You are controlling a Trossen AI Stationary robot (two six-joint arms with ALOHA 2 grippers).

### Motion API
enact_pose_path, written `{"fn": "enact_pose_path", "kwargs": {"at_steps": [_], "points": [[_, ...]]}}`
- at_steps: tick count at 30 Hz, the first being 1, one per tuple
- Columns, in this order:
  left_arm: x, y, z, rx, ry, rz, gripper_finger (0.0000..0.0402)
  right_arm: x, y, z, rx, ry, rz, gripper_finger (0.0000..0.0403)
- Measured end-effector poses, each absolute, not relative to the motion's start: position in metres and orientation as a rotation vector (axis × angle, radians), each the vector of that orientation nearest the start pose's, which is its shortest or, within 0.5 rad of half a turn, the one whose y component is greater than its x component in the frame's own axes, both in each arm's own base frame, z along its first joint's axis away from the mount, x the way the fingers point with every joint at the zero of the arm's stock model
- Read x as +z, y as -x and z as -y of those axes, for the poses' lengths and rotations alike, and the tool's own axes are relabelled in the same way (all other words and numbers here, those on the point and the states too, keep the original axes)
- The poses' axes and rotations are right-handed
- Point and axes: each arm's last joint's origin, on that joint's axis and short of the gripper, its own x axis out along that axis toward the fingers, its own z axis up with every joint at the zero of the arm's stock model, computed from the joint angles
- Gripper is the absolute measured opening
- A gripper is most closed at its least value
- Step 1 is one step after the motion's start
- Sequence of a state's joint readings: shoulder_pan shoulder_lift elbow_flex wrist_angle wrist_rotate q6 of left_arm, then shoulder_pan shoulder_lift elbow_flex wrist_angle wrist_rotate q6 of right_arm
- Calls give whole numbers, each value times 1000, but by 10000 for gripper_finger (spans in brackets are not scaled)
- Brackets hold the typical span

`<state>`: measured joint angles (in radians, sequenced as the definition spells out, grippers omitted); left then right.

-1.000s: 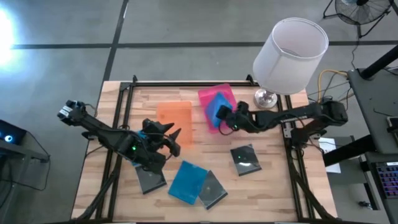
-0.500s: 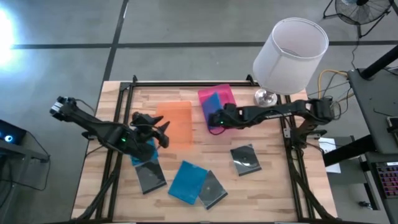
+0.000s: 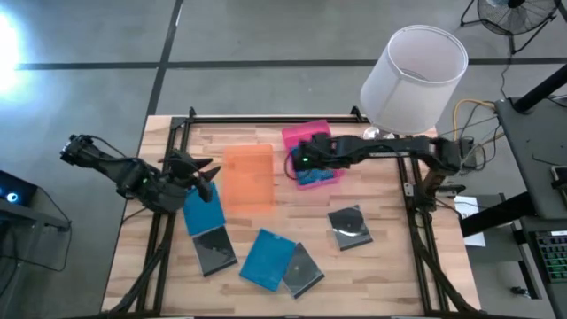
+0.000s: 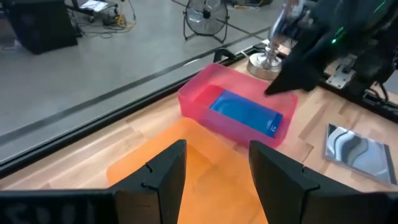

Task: Pick & place jewel cases by type
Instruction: Adjust the pink bin

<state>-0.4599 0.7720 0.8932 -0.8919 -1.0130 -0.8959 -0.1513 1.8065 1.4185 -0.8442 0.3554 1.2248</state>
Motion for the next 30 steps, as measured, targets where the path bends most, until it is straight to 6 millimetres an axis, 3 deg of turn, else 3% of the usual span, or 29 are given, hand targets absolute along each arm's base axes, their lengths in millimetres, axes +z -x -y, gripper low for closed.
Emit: {"fn": "enact_pose_path", "kwargs": {"at_steps": [6, 9, 14, 20, 24, 27, 30], "points": [[319, -117, 31, 711, 343, -274, 158, 184, -373, 68, -1237, -882, -1117, 226], [319, -117, 30, 711, 342, -275, 158, 178, -382, 61, -1167, -901, -1273, 219], [319, -117, 30, 710, 330, -279, 158, 183, -404, 32, -948, -988, -1307, 210], [319, -117, 30, 708, 312, -284, 158, 204, -421, 7, -838, -1072, -1225, 208], [318, -117, 31, 709, 287, -292, 158, 231, -422, 3, -835, -1008, -1097, 207], [318, -117, 31, 710, 286, -291, 158, 257, -406, 2, -859, -874, -1099, 207], [318, -118, 31, 709, 298, -289, 158, 271, -375, -5, -939, -721, -1224, 207]]}}
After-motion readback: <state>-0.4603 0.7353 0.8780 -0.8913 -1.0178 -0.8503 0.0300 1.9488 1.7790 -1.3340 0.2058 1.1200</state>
